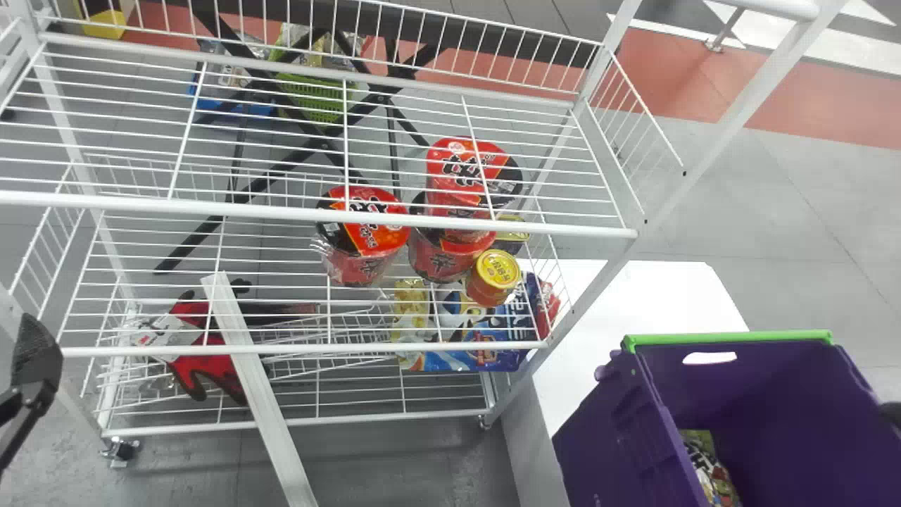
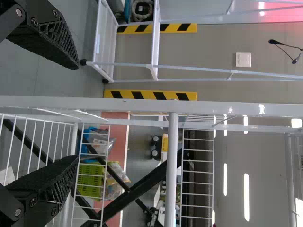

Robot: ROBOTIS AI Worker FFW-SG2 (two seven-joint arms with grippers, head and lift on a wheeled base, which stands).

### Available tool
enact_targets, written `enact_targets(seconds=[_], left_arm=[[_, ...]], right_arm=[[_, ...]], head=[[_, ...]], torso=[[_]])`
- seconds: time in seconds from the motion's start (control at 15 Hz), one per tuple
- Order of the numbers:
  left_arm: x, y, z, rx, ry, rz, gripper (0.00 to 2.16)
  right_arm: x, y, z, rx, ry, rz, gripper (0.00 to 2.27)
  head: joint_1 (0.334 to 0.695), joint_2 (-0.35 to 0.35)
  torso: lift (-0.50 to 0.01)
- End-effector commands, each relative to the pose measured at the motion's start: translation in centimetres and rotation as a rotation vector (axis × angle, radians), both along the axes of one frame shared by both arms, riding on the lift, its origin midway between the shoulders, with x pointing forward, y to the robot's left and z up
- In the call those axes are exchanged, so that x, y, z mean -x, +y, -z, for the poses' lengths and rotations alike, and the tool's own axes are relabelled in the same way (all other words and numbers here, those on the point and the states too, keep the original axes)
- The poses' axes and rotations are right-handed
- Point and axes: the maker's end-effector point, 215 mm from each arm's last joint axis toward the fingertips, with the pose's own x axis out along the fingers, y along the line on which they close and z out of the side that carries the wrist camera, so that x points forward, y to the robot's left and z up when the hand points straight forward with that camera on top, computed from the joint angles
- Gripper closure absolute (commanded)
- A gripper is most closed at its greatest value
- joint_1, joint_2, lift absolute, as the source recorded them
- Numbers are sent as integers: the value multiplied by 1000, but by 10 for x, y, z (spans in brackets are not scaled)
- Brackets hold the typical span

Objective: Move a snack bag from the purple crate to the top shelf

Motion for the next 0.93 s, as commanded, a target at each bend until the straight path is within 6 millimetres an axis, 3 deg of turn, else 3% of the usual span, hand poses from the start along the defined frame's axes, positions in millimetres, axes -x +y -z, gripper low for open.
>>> enact_targets(seconds=[0.0,0.27,0.47,0.67,0.87], left_arm=[[1,3,1,0,-4,-5,161],[4,11,0,6,-30,-20,157],[4,15,0,14,-47,-31,154],[1,17,2,24,-49,-37,154],[-2,18,3,25,-49,-35,154]], right_arm=[[16,1,62,-82,138,30,-2],[62,-8,142,-180,349,106,-2],[106,6,206,-287,527,133,-2],[129,27,248,-326,683,111,-2],[136,20,272,-348,809,109,-2]], head=[[695,-350],[695,-350],[695,-350],[695,-350],[695,-350]], torso=[[-451],[-451],[-451],[-451],[-451]])
